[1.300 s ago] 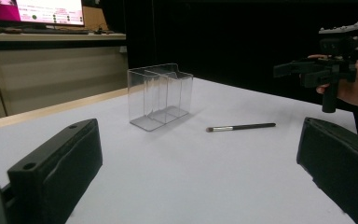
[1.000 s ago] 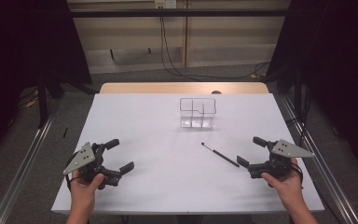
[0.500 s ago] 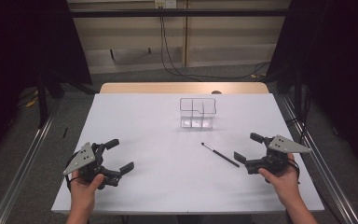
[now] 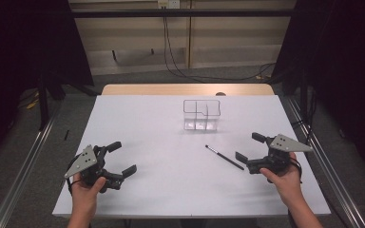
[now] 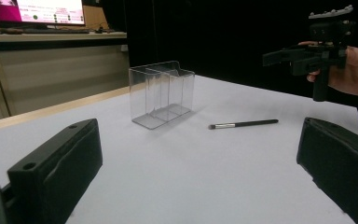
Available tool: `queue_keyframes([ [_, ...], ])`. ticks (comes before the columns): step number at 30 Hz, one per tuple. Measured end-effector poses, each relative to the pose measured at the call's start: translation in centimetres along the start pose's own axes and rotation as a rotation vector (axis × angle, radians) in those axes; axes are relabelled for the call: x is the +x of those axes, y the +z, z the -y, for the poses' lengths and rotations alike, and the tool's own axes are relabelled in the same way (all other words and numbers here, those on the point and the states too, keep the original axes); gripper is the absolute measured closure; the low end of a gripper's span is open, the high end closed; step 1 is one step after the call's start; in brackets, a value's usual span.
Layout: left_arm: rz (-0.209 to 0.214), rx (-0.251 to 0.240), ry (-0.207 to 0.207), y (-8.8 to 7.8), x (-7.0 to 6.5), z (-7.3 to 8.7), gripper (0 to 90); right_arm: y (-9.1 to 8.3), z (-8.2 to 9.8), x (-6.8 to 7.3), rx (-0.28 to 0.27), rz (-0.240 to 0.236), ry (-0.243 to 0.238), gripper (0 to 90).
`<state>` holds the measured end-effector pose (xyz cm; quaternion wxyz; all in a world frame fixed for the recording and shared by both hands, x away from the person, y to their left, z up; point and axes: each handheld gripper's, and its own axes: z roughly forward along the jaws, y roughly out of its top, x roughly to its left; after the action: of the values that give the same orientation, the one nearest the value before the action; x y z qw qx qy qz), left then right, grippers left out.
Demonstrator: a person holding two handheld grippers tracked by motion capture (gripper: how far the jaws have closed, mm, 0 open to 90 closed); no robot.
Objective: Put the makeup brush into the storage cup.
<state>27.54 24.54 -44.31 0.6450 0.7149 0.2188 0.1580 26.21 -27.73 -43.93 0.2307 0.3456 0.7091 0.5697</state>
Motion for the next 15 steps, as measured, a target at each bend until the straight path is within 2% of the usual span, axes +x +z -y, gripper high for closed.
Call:
queue_keyframes([
  [15,0.003,-0.004,-0.006,0.0,0.1,0.1,0.0,1.6,-0.4,-0.1,0.012,-0.012,0.002,0.7],
])
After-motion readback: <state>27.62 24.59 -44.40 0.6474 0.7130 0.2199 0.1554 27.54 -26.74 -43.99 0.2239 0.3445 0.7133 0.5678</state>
